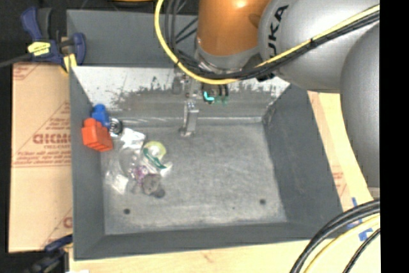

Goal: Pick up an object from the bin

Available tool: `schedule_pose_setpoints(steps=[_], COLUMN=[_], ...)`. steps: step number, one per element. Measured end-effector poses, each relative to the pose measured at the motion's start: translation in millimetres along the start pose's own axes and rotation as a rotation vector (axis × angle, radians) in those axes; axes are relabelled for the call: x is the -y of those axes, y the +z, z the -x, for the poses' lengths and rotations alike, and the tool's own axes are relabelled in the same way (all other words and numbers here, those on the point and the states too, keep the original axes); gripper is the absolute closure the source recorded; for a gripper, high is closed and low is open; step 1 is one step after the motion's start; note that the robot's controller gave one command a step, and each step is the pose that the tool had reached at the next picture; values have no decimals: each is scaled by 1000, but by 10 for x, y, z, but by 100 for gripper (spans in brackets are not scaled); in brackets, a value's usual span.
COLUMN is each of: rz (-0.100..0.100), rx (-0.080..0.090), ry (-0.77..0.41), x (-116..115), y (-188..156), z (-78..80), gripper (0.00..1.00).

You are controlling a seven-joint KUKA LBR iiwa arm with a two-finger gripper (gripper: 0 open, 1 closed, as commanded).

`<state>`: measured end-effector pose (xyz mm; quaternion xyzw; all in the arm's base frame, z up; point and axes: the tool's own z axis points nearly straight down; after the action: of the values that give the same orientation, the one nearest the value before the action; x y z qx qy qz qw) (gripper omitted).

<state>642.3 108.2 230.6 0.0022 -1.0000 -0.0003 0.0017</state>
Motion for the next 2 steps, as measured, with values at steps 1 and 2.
schedule_pose_setpoints(steps=[1, 2], rz=[4, 2], rx=[12, 9], ry=[336, 518], x=[-562, -261], y=[1600, 1295], z=[-633, -696], gripper=[0, 0])
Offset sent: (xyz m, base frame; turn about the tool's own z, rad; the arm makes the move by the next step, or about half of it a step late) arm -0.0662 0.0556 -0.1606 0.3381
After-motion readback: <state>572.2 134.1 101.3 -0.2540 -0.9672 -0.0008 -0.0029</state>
